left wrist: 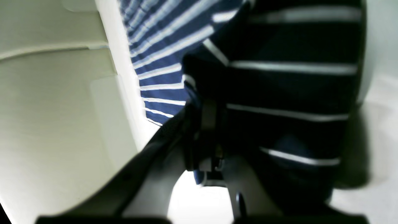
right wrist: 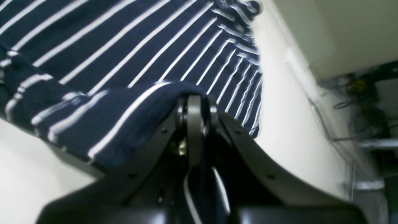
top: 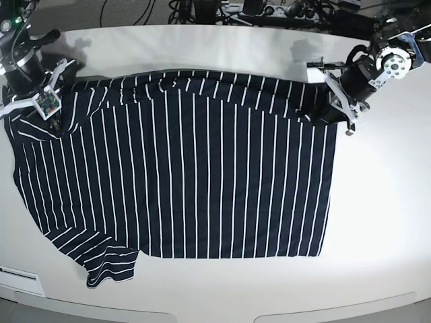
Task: Fold the T-shirt properly
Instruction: 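Lift the collar edge and fold it over toward the hem, then lower the folded edge onto the shirt and open both grippers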
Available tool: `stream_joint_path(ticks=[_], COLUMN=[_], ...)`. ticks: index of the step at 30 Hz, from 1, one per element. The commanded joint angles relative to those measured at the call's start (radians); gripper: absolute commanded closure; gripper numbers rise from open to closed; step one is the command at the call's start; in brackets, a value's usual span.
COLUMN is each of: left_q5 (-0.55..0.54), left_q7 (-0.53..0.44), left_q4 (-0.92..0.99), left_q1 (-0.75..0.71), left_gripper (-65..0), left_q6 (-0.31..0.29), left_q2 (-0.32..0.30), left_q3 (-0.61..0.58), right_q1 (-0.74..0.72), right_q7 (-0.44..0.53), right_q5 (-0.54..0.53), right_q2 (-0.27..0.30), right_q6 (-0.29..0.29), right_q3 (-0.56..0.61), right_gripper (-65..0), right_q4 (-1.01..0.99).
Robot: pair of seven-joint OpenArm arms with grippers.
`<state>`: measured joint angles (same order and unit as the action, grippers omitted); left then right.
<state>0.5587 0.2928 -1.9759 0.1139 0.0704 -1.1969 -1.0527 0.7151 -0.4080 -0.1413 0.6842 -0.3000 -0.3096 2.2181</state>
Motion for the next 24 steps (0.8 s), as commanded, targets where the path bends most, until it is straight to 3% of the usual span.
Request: stream_joint_path(ticks=[1, 8, 12, 16, 24], left_q5=[0.007, 0.006, 0.016, 0.017, 0.016], left_q7=[-0.023, -0.023, -0.018, 0.047, 0.048], left_q4=[0.012, 0.093, 0.093, 0.093, 0.093], left_q1=[0.018, 0.051, 0.06, 0.078, 0.081], left_gripper=[0.0, 0.0, 0.0, 0.0, 0.0], left_q6=[0.02, 0.038, 0.077, 0.13, 0.144], left_q2=[-0.002, 0.053, 0.052, 0.052, 0.052], left_q3=[0.008, 0.008, 0.009, 0.009, 0.014], right_q1=[-0.028, -0.129, -0.135, -0.148, -0.167], right_q7=[0.024, 0.023, 0.023, 0.023, 0.023], right_q5=[-0.005, -0.051, -0.084, -0.084, -0.099], right_q2=[0.017, 0.018, 0.037, 0.053, 0.053], right_q6=[0.005, -0.061, -0.052, -0.048, -0.047], right_q3=[-0.011, -0.01, -0.01, -0.01, -0.01], right_gripper=[0.0, 0.0, 0.0, 0.0, 0.0], right_q4=[-0.018, -0.145, -0.146, -0.146, -0.146])
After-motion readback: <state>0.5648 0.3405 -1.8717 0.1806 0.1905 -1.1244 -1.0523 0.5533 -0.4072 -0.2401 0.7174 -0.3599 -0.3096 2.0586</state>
